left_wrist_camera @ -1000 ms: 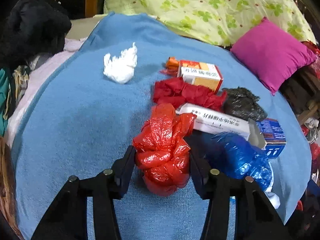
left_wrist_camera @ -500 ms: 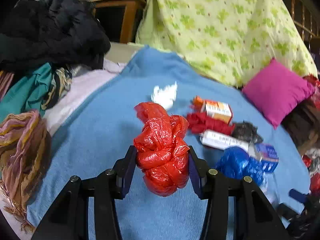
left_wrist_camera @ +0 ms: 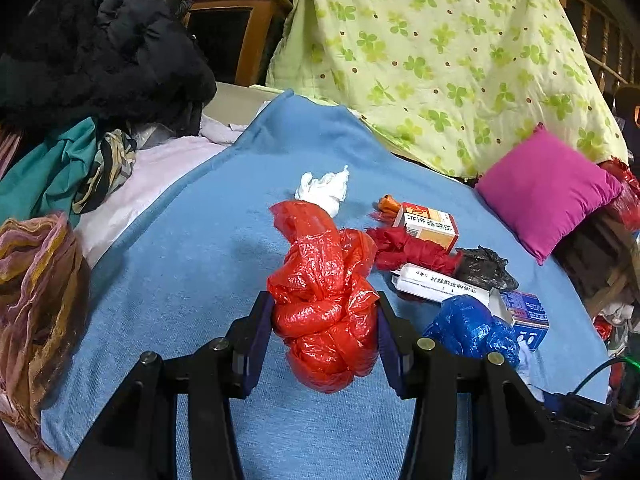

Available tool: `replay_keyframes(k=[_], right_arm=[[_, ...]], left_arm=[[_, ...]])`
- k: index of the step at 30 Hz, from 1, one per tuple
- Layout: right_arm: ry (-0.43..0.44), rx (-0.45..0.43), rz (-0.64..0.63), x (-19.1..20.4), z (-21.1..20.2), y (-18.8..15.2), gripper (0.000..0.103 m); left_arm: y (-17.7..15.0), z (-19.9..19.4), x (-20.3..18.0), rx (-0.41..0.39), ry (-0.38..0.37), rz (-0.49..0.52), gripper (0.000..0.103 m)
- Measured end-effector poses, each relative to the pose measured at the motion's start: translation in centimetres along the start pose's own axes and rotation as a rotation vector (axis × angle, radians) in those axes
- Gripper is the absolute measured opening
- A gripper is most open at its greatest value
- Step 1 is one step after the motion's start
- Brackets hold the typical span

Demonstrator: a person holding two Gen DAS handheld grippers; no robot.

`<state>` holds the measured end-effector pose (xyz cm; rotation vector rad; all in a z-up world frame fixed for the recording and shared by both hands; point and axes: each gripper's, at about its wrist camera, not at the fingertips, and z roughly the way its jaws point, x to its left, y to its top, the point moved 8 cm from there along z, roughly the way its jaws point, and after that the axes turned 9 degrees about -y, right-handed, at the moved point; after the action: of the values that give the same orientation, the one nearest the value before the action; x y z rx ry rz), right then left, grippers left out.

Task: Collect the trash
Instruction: 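Grasp the red plastic bag with left tool while right tool grasps the knotted blue mask, then carry both items to the red wastebasket and open both tools to drop them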

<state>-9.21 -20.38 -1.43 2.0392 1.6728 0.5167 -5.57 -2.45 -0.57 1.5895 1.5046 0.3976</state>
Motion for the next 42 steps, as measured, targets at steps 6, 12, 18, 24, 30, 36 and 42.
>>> replay_keyframes(k=[6,12,18,24,30,36,42], right_arm=[[-0.008,-0.049,0.034,-1.9,-2.6,0.4,0.029],[-0.033,-0.121,0.105,-5.4,-6.0,1.1,0.029],[-0.087,-0.191,0.186,-10.4,-9.7,1.2,0.029],[-0.158,-0.251,0.292,-16.7,-13.5,-0.1,0.029],[-0.253,-0.282,0.422,-23.7,-17.2,-4.1,0.029],[-0.356,-0.262,0.545,-30.4,-20.1,-10.3,0.029],[-0.438,-0.228,0.662,-34.9,-23.0,-17.0,0.029]], left_arm=[[-0.2,-0.3,-1.7,0.013,0.005,0.063,0.051],[-0.1,-1.1,-5.4,0.029,-0.053,0.117,0.051],[0.1,-1.6,-11.7,0.042,-0.144,0.212,0.051],[-1.0,-1.7,-19.6,0.084,-0.263,0.327,0.051],[-3.9,-2.1,-28.2,0.145,-0.407,0.435,0.051],[-7.4,-3.4,-36.0,0.207,-0.552,0.521,0.051],[-11.8,-4.9,-43.1,0.285,-0.68,0.623,0.051]])
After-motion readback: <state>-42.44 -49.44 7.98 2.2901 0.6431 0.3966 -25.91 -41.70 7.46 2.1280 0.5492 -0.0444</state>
